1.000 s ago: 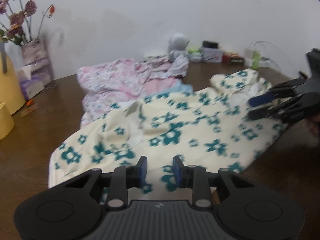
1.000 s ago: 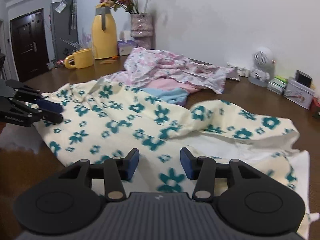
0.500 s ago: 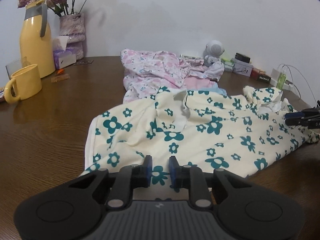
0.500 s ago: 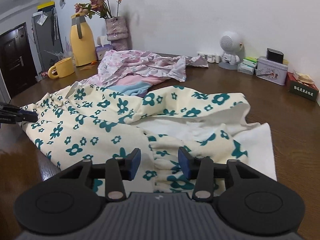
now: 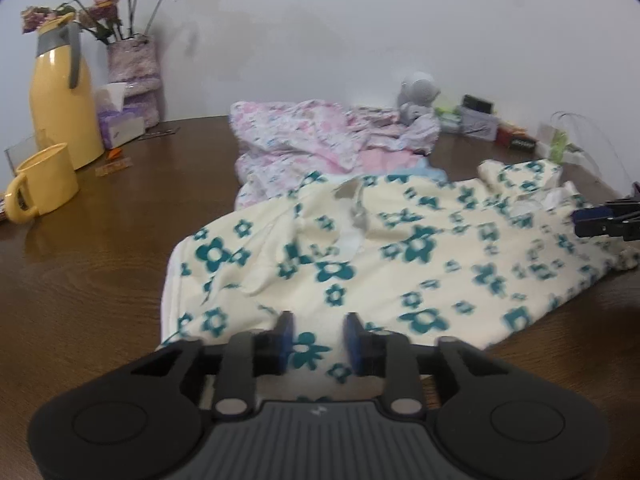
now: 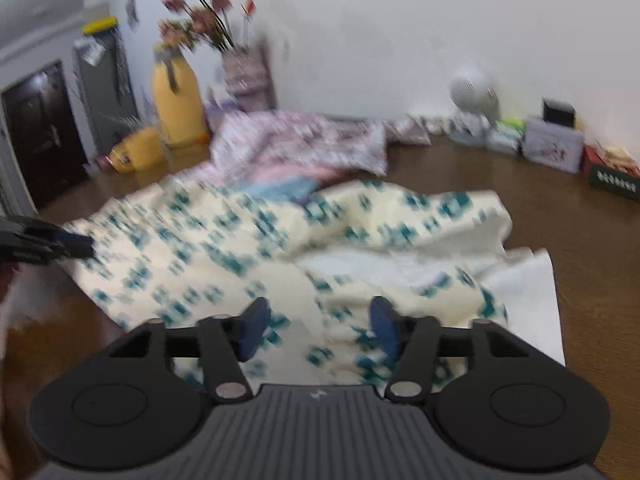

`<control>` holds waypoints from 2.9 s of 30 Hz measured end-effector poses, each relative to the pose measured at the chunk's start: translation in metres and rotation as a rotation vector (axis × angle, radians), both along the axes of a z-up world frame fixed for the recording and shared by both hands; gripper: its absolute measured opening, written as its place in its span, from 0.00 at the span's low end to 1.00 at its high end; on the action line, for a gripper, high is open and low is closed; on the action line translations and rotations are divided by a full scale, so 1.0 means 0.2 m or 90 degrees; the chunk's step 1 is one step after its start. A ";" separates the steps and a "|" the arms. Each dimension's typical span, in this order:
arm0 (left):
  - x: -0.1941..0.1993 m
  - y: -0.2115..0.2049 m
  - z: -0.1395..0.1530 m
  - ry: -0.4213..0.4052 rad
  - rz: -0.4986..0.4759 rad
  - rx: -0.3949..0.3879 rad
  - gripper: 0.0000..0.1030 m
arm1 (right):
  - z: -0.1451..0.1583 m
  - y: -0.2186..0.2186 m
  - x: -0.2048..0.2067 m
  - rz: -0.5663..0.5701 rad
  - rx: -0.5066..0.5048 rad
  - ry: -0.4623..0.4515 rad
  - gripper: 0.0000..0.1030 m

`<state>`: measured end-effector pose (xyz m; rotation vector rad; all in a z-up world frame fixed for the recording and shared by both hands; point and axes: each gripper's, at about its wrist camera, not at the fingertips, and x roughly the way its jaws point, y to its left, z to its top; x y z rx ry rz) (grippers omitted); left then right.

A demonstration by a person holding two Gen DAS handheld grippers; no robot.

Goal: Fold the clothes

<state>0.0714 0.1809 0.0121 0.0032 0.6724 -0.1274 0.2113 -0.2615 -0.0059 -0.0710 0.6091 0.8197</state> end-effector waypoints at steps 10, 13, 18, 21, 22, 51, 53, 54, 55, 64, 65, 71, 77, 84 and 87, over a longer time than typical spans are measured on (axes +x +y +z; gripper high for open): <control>0.23 -0.02 0.33 -0.064 -0.068 0.085 1.00 | 0.31 0.07 0.28 0.000 -0.090 -0.073 1.00; 0.40 -0.02 0.34 -0.030 -0.095 0.100 1.00 | 0.34 0.12 0.44 0.007 -0.145 -0.060 1.00; 0.67 0.06 0.28 0.056 -0.116 0.088 0.88 | 0.29 0.23 0.69 0.076 -0.252 -0.009 0.99; 0.82 0.10 0.22 0.105 -0.130 0.082 0.63 | 0.24 0.28 0.81 0.129 -0.261 0.043 0.91; 0.86 0.10 0.19 0.124 -0.143 0.072 0.54 | 0.22 0.29 0.84 0.147 -0.262 0.060 0.85; 0.59 -0.12 0.26 0.071 -0.272 0.281 0.00 | 0.39 0.28 0.62 0.313 -0.256 -0.009 0.05; 0.46 -0.14 0.31 0.033 -0.269 0.301 0.00 | 0.49 0.22 0.45 0.319 -0.261 -0.055 0.05; 0.39 -0.14 0.33 0.015 -0.265 0.308 0.00 | 0.51 0.19 0.36 0.324 -0.274 -0.078 0.05; 0.31 -0.15 0.34 -0.001 -0.260 0.314 0.00 | 0.53 0.16 0.26 0.327 -0.288 -0.099 0.05; -0.07 -0.19 0.14 0.023 -0.233 0.250 0.00 | 0.24 0.05 -0.22 0.322 -0.363 -0.111 0.05; -0.07 -0.18 0.14 0.022 -0.226 0.243 0.00 | 0.22 0.03 -0.23 0.311 -0.362 -0.114 0.05; 0.09 -0.13 0.26 -0.009 -0.190 0.199 0.23 | 0.15 0.04 -0.22 0.273 -0.354 -0.126 0.05; 0.46 -0.19 0.28 -0.004 -0.277 0.321 0.47 | 0.06 0.06 -0.24 0.264 -0.358 -0.116 0.06; 0.77 -0.19 0.21 0.067 -0.447 0.337 0.48 | 0.05 0.03 -0.20 0.243 -0.313 -0.078 0.06; 0.84 -0.20 0.16 0.101 -0.488 0.326 0.46 | 0.05 0.04 -0.20 0.239 -0.318 -0.073 0.06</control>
